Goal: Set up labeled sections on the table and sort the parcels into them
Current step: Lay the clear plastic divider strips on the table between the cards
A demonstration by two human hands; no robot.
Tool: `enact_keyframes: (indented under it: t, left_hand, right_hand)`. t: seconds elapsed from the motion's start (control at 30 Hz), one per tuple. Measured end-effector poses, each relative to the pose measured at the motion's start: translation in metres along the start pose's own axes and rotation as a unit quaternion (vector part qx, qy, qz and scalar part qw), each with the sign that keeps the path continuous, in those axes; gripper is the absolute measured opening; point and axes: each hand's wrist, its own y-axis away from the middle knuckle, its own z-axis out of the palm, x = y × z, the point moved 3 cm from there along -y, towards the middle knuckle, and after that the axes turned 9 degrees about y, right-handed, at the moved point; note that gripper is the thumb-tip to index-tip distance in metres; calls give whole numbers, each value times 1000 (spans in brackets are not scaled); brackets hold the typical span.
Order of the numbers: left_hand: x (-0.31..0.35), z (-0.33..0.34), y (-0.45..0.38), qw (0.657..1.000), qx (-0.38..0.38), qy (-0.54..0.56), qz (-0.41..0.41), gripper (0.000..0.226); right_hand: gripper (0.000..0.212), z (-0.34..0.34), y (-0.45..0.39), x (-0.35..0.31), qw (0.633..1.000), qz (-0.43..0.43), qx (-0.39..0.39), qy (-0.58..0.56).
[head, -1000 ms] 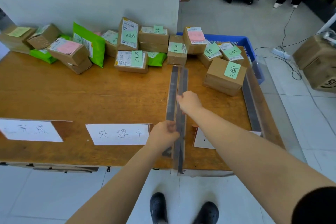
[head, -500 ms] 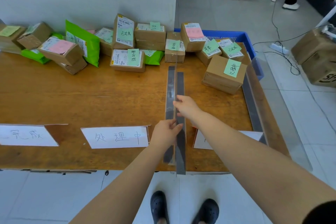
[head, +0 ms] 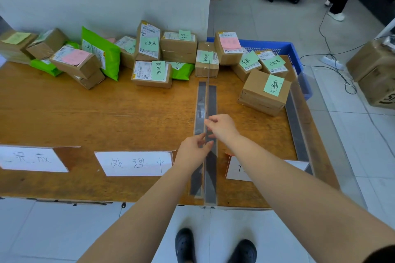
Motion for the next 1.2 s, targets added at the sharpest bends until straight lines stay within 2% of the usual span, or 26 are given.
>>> enact_keyframes:
  t: [0.23, 0.4, 0.5, 0.6, 0.7, 0.77, 0.87, 0.97, 1.1, 1.2]
  left_hand:
    - [0, -2, -4, 999, 19, 36, -6, 40]
    - [-1, -2, -8, 999, 52, 18, 0, 35]
    - [0, -2, -9, 997, 66, 24, -5, 28]
    - [1, -2, -12, 997, 67, 25, -14, 21]
    - [1, -2, -14, 998, 59, 15, -21, 24]
    - [1, -2, -16, 998, 55, 7, -22, 24]
    - [2, -5, -17, 998, 55, 11, -23, 22]
    - [6, -6, -15, 998, 58, -9, -7, 35]
    - [27, -10, -14, 993, 74, -84, 37, 50]
    - [55, -8, -15, 972, 84, -191, 105, 48]
  right_hand:
    - [21, -2, 8, 1, 999, -13, 25, 22]
    - [22, -1, 7, -7, 998, -27, 26, 58]
    - [33, -2, 6, -9, 996, -35, 30, 70]
    - [29, -4, 5, -11, 996, -36, 26, 82]
    - [27, -5, 3, -11, 996, -34, 24, 77]
    - [18, -4, 2, -10, 997, -33, 16, 71]
    - [24, -3, 2, -10, 997, -27, 11, 73]
    - [26, -5, 4, -10, 996, -30, 12, 86]
    - [39, -24, 14, -9, 976, -86, 60, 191]
    - [35, -56, 28, -6, 917, -145, 113, 354]
